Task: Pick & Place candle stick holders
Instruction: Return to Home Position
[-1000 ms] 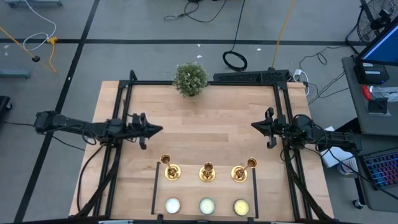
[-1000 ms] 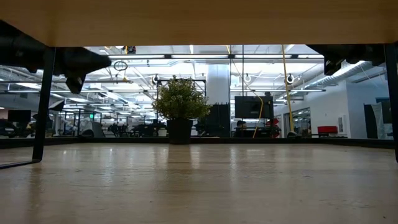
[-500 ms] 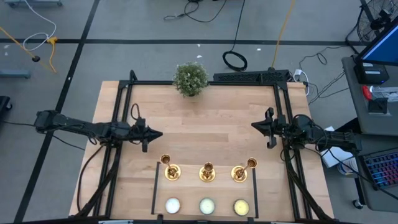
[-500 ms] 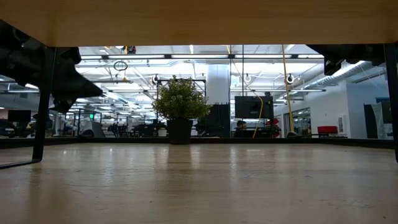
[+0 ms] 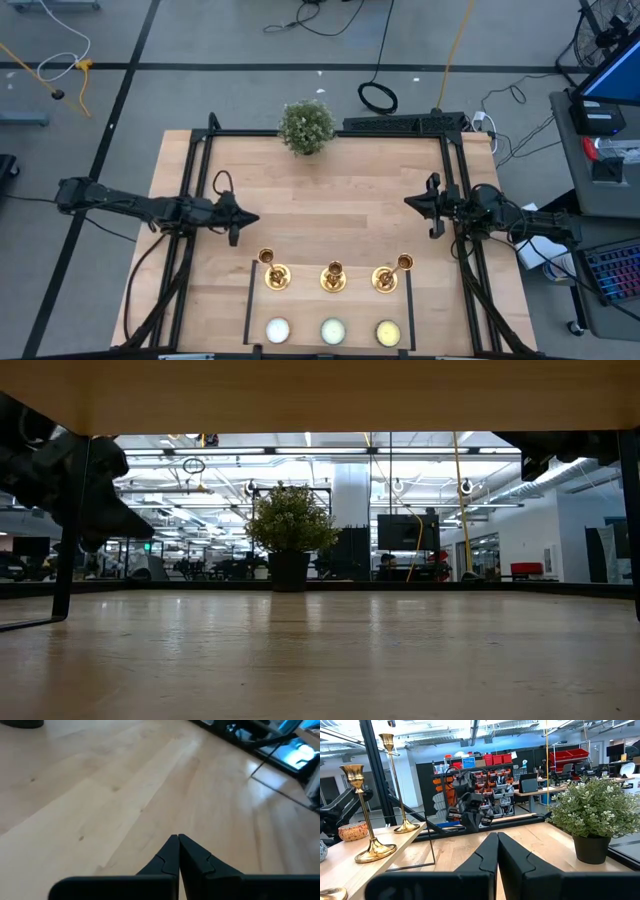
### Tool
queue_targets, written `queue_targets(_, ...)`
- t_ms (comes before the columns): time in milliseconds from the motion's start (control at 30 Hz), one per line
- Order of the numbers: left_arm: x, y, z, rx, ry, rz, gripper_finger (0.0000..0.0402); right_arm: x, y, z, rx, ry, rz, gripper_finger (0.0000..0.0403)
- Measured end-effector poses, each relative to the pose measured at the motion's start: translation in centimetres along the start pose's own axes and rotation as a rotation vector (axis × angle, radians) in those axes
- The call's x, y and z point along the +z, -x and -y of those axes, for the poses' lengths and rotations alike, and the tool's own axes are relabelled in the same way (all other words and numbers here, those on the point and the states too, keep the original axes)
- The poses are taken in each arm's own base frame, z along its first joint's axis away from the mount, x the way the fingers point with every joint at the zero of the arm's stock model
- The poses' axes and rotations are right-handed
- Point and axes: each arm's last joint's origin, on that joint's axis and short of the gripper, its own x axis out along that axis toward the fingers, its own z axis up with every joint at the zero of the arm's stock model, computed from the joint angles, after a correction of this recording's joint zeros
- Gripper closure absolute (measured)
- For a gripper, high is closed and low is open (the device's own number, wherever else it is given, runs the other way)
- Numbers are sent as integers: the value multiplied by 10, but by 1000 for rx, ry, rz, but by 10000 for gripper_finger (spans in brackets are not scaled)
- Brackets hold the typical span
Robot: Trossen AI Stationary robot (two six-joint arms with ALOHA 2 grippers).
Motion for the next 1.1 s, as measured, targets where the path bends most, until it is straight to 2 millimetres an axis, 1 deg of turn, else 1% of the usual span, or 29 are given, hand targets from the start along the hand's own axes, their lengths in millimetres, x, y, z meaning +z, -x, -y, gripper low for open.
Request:
queue_targets(133,0,0,0,9,-19,3,397,0,0,0,0,0,1,399)
queue_targets(367,1,0,2,-62,-114,-14,397,0,0,0,0,0,1,399)
queue_targets(500,-3,0,0,-36,-104,-50,391,0,0,0,0,0,0,399)
queue_targets(633,-5,-2,-1,-23,-161,-73,396,0,0,0,0,0,0,398)
queue_targets(700,-6,-3,-1,-13,-150,-86,398,0,0,0,0,0,1,399)
queue_targets(800,-7,-4,-2,1,-87,-95,398,0,0,0,0,0,1,399)
queue_targets(900,-7,-4,-2,2,-43,-92,387,0,0,0,0,0,1,399)
queue_targets(1100,-4,-4,0,-12,-25,-59,370,0,0,0,0,0,1,399)
